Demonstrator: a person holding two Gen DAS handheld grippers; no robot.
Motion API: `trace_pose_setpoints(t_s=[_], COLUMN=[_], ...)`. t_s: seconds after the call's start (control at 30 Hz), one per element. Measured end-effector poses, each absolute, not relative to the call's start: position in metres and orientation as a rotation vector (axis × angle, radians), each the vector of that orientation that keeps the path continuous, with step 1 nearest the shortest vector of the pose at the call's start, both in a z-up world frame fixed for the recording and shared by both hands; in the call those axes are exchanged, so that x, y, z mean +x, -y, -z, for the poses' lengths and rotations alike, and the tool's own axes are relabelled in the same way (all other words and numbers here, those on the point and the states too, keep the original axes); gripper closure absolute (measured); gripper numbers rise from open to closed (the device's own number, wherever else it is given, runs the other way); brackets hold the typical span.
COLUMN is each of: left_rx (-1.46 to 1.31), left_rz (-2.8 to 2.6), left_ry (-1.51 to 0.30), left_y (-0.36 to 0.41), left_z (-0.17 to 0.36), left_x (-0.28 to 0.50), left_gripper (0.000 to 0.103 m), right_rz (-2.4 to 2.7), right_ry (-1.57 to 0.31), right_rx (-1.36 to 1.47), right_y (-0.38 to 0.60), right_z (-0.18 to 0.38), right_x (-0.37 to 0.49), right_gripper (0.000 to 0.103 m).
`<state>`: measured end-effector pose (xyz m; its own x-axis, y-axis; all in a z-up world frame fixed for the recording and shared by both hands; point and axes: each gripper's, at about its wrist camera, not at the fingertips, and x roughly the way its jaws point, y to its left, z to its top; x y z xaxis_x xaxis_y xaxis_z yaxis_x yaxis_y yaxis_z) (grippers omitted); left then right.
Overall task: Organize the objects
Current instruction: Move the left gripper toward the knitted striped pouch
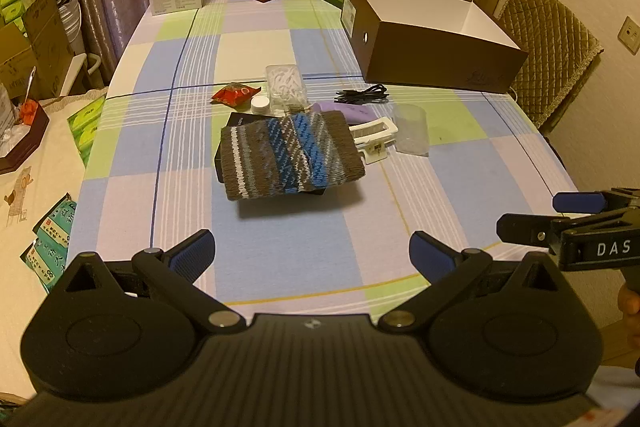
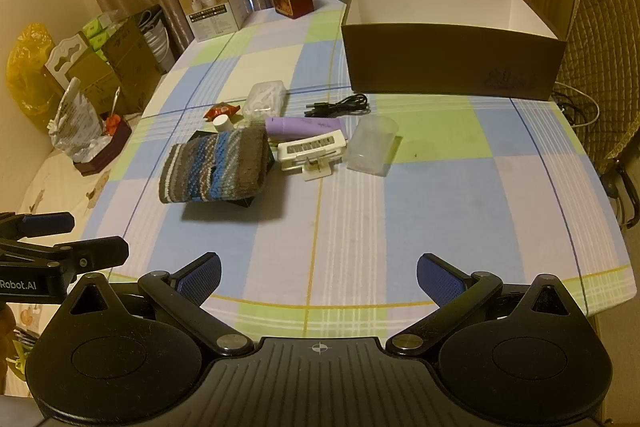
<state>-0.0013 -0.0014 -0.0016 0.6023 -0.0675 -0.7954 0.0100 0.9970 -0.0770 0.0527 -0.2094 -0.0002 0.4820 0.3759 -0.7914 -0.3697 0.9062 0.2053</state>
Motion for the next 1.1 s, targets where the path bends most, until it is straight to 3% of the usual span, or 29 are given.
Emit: trace_pose_setpoints(t_s=[1.1], left_rx=[-0.088], left_rz=[0.029], left_ry=[-0.942], left_y=[-0.011], left_z=[0.005], left_x=[0.008], left_gripper=[0.001], right_rz=[-0.476], right_ry=[-0.977], right_rx=[-0.004], right_y=[0.198], right_z=[0.002], right_x=[0.064], right_gripper=[0.002])
